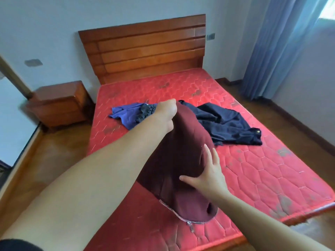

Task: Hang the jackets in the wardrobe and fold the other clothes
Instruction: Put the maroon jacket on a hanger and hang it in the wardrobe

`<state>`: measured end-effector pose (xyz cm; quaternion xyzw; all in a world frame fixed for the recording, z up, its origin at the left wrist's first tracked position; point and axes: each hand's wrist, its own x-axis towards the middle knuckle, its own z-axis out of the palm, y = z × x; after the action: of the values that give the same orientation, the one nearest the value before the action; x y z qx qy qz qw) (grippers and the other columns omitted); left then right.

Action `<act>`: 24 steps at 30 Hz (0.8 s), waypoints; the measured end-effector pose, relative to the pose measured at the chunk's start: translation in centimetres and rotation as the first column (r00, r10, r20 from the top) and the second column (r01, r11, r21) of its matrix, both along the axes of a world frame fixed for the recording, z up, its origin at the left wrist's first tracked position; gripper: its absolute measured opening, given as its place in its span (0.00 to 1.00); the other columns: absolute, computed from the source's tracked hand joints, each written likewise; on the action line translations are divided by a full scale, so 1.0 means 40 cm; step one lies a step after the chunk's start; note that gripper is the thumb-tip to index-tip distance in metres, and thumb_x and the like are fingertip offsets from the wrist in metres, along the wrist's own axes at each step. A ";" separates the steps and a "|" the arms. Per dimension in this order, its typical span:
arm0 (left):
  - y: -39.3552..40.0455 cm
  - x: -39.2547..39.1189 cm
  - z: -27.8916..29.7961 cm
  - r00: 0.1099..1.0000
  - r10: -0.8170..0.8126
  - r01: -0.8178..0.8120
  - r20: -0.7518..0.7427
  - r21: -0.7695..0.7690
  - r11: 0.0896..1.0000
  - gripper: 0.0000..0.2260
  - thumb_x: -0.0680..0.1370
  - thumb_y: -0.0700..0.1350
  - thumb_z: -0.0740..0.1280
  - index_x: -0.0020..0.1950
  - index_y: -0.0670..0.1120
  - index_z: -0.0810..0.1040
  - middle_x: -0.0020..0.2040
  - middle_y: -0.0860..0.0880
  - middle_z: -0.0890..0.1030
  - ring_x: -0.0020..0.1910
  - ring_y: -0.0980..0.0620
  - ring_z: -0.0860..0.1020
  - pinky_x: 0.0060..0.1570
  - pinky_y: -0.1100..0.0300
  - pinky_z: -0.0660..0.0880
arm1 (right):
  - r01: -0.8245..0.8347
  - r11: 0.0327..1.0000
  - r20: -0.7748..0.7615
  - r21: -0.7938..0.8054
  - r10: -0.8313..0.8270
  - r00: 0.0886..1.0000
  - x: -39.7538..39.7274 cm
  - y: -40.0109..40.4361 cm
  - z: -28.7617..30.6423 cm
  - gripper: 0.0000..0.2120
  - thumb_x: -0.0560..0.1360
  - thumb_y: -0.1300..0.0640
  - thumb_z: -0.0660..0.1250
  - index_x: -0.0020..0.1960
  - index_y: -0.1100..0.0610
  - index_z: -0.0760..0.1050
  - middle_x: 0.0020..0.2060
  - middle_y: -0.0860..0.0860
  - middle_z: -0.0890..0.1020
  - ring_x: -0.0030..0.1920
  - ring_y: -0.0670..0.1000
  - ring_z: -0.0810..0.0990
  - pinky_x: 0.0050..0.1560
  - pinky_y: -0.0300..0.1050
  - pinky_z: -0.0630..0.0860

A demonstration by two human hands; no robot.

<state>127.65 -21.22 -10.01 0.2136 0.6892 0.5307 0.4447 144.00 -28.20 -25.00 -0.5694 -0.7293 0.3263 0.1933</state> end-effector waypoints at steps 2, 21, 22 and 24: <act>-0.006 0.009 0.054 0.999 -0.019 0.018 0.030 0.045 0.999 0.18 0.82 0.44 0.60 0.70 0.39 0.69 0.53 0.48 0.75 0.54 0.48 0.72 0.54 0.57 0.69 | 0.049 0.998 -0.075 -0.044 -0.052 0.996 -0.020 -0.011 -0.021 0.49 0.56 0.31 0.73 0.72 0.45 0.61 0.71 0.48 0.67 0.72 0.50 0.65 0.64 0.55 0.72; -0.220 -0.068 -0.057 0.554 -0.371 0.651 -0.745 0.111 0.751 0.47 0.63 0.64 0.75 0.77 0.54 0.58 0.75 0.53 0.62 0.74 0.59 0.59 0.73 0.64 0.56 | 0.266 0.906 -0.603 -0.329 -0.418 0.680 -0.132 0.212 0.507 0.09 0.75 0.60 0.63 0.55 0.57 0.75 0.42 0.53 0.79 0.41 0.51 0.79 0.42 0.43 0.77; -0.219 -0.061 -0.064 0.496 -0.333 0.667 -0.802 0.107 0.737 0.45 0.63 0.60 0.77 0.76 0.54 0.61 0.75 0.51 0.63 0.74 0.57 0.60 0.74 0.62 0.57 | 0.254 0.907 -0.594 -0.337 -0.414 0.690 -0.136 0.215 0.521 0.10 0.75 0.61 0.63 0.55 0.57 0.75 0.42 0.53 0.79 0.41 0.52 0.79 0.43 0.44 0.78; -0.200 -0.046 -0.062 0.525 -0.163 0.585 -0.835 0.216 0.782 0.30 0.67 0.56 0.75 0.67 0.51 0.72 0.67 0.48 0.70 0.68 0.52 0.68 0.70 0.56 0.65 | 0.224 0.909 -0.563 -0.350 -0.396 0.725 -0.142 0.222 0.541 0.12 0.73 0.62 0.64 0.56 0.59 0.75 0.44 0.55 0.81 0.44 0.54 0.81 0.47 0.48 0.79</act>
<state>125.80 -29.23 -12.49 0.6710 0.5935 0.4215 0.1406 138.31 -19.31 -3.36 -0.5640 -0.4685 0.5502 0.3996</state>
